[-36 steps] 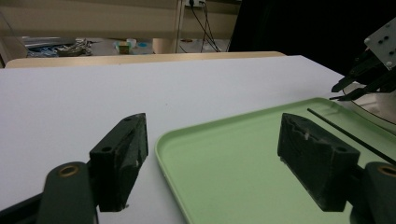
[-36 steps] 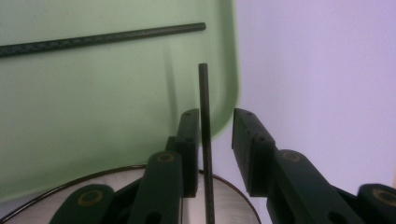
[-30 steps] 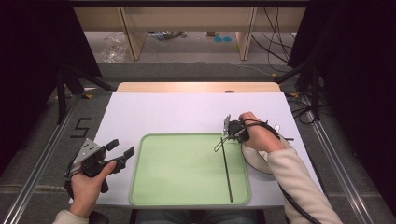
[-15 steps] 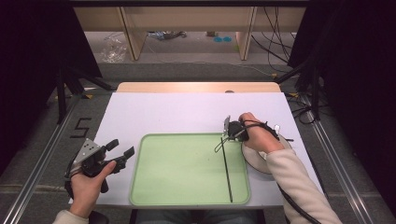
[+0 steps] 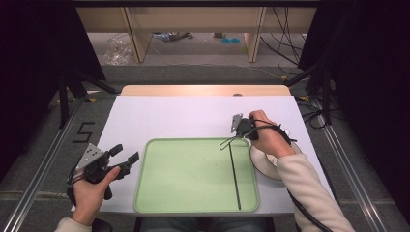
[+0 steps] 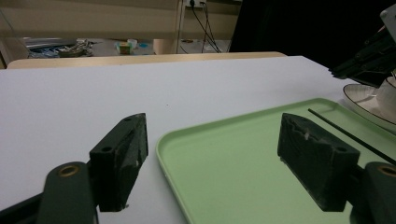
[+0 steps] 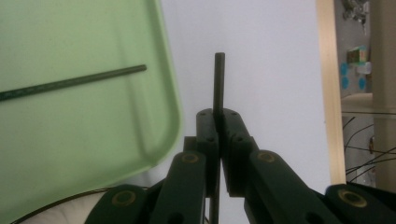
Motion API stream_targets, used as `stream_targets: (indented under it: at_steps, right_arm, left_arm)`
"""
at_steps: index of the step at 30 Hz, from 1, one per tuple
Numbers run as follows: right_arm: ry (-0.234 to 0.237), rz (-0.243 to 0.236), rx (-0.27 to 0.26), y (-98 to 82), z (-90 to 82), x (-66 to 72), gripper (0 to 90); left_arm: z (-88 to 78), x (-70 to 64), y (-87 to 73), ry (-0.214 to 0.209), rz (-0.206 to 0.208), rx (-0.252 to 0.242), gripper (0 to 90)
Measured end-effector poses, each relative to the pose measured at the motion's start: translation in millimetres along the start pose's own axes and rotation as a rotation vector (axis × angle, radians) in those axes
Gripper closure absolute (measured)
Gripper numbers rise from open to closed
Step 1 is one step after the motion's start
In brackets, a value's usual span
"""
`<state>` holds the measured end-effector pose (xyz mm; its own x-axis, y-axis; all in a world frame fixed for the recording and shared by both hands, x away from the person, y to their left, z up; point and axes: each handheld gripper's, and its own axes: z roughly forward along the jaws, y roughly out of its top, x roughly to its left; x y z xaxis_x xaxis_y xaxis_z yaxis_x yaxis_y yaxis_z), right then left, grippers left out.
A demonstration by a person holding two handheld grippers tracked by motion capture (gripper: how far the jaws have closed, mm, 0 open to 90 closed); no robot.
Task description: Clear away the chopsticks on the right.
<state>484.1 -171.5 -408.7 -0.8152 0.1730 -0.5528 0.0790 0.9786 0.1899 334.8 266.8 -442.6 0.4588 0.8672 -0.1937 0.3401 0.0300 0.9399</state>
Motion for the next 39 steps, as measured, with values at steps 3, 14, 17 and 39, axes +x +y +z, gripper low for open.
stream_targets:
  at_steps: [3,14,17,39]
  right_arm:
    - [-0.021,0.02,-0.029,1.4,-5.3,-1.9,88.0]
    - [-0.107,0.111,-0.171,5.1,-26.9,-10.3,88.1]
    - [-0.122,0.136,-0.206,4.6,-32.1,-12.9,88.1]
    - [-0.162,0.418,-0.464,-4.1,-59.9,-27.1,88.1]
  left_arm:
    - [0.0,0.1,0.0,0.0,0.0,0.0,24.4]
    - [-0.1,0.1,0.0,0.002,-0.001,-0.002,24.4]
    - [-0.1,0.1,0.0,0.001,0.0,-0.001,24.4]
    - [-0.2,0.2,0.1,0.003,-0.002,-0.003,24.5]
